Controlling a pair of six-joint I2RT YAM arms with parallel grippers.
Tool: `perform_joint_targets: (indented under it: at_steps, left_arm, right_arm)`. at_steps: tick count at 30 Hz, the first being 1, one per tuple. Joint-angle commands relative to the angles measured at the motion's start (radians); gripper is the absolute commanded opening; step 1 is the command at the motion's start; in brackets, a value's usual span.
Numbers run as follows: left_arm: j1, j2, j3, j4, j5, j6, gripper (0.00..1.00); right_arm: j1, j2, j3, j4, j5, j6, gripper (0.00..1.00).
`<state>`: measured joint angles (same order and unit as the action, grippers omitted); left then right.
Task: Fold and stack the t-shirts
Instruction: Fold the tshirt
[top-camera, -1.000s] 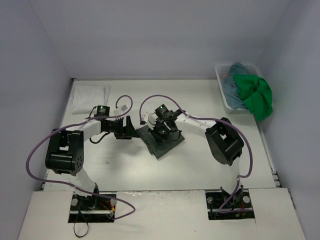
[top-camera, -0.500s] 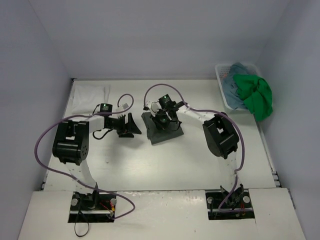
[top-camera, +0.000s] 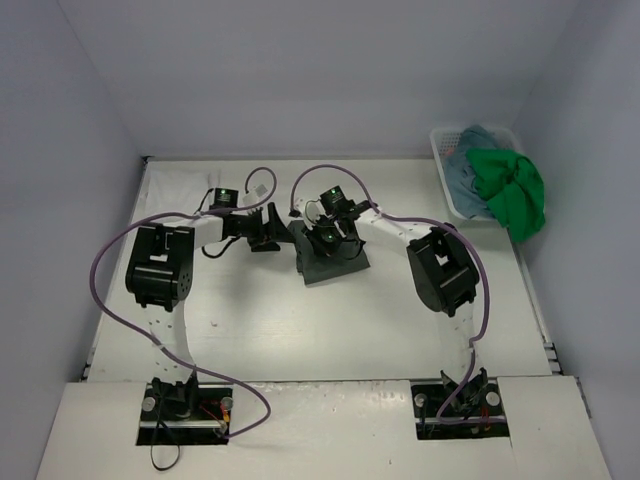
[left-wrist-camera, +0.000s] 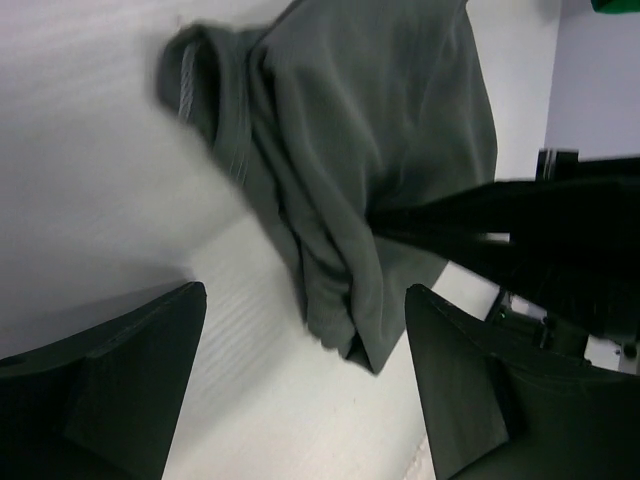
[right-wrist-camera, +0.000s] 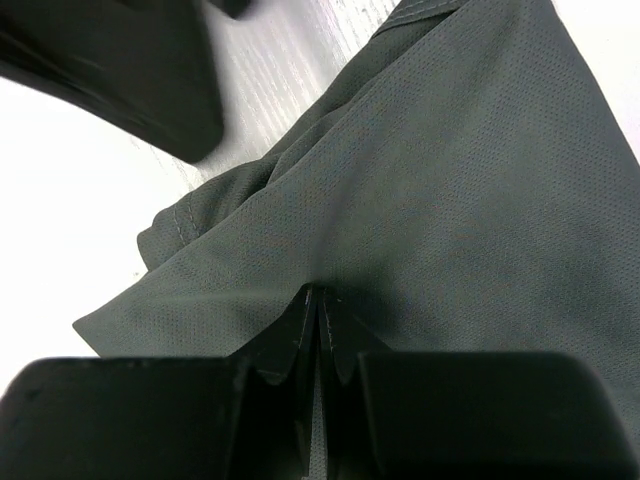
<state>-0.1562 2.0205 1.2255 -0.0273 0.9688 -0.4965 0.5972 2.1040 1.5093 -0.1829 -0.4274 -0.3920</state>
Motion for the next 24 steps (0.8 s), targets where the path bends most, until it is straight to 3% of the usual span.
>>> perform_joint_targets:
  at_steps: [1, 8, 18, 21, 22, 24]
  left_arm:
    - [-0.054, 0.041, 0.06, 0.04, -0.154, -0.016, 0.76]
    - [-0.138, 0.116, 0.152, -0.037, -0.294, -0.011, 0.77]
    - [-0.19, 0.201, 0.146, -0.046, -0.308, -0.028, 0.77]
    - [-0.209, 0.216, 0.161, -0.052, -0.303, -0.028, 0.67]
    - [-0.213, 0.225, 0.167, -0.059, -0.303, -0.028, 0.52]
    - [-0.224, 0.241, 0.186, -0.071, -0.294, -0.024, 0.32]
  right_arm:
    - [0.001, -0.039, 0.051, 0.008, -0.024, 0.013, 0.0]
    - [-0.002, -0.05, 0.057, 0.008, -0.024, 0.016, 0.0]
    - [-0.025, -0.062, 0.055, 0.008, -0.054, 0.015, 0.0]
    - [-0.028, -0.064, 0.051, 0.008, -0.062, 0.01, 0.0]
    - [-0.03, -0.064, 0.048, 0.008, -0.069, 0.01, 0.0]
    - [-0.031, -0.067, 0.046, 0.008, -0.073, 0.01, 0.0]
